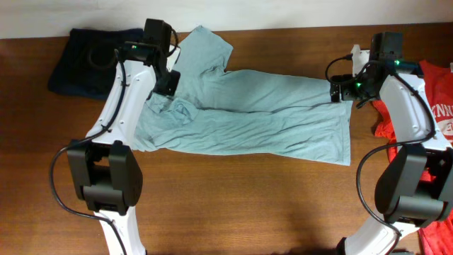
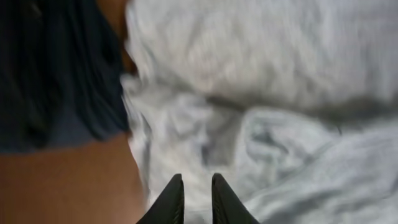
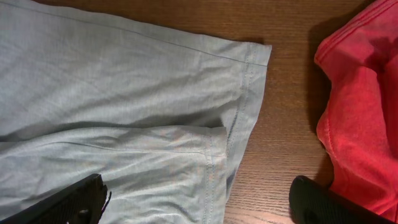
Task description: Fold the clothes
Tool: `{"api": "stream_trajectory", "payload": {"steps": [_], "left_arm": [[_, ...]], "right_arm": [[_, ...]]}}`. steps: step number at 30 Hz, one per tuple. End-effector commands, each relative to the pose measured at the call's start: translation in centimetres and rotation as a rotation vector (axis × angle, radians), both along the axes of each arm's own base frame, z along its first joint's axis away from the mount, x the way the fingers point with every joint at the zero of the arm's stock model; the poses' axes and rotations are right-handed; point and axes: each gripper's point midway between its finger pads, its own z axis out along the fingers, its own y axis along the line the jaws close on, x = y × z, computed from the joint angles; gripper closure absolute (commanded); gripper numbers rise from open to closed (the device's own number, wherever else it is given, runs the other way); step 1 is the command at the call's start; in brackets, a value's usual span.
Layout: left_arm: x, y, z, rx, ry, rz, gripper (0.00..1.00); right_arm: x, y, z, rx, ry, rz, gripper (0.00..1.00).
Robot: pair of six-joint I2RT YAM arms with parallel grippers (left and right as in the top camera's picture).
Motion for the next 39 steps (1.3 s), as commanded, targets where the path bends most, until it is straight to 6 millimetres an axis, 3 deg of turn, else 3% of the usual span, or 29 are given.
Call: {"api": "stream_trajectory", "payload": {"steps": [1, 2, 3, 6, 12, 25, 32, 34, 36, 39], "left_arm": [[-1.5, 0.1, -1.7, -0.020, 0.078, 0.036, 0.61], [-1.8, 0.1, -2.3, -0.017, 0.095, 0.036, 0.49], [-2.0, 0.1, -3.0, -0.013, 0.115, 0.036, 0.45], [-2.5, 0.2, -4.5, -0.006, 0.150, 0.037, 0.43], [-2.5, -0.4, -6.8, -0.021, 0.188, 0.026, 0.43], [-1.3, -1.1, -7.5, -0.055, 0.159, 0.013, 0.44], [-1.7, -1.5, -9.6, -0.044, 0.203, 0.006, 0.44], [-1.6, -1.6, -9.8, -0.044, 0.203, 0.004, 0.48], [-1.4, -1.6, -9.8, -0.046, 0.195, 0.004, 0.58], [-1.3, -1.7, -9.8, -0.047, 0.188, 0.003, 0.60]], "right_arm": [[0.1, -0.3, 0.6, -0.008, -0.012, -0.011, 0.01], [0.1, -0.3, 0.6, -0.008, -0.012, -0.011, 0.01], [0.1, -0.3, 0.6, -0.008, -0.012, -0.011, 0.01], [0.1, -0.3, 0.6, -0.008, -0.012, -0.011, 0.02], [0.1, -0.3, 0.6, -0.008, -0.012, -0.011, 0.01], [0.1, -0.3, 0.6, -0.008, -0.012, -0.011, 0.01], [0.1, -0.3, 0.6, -0.008, -0.012, -0.011, 0.01], [0.1, -0.3, 0.6, -0.008, -0.012, -0.011, 0.01], [0.1, -0.3, 0.6, -0.008, -0.012, -0.011, 0.01], [0.1, -0.3, 0.5, -0.008, -0.012, -0.011, 0.01]]}}
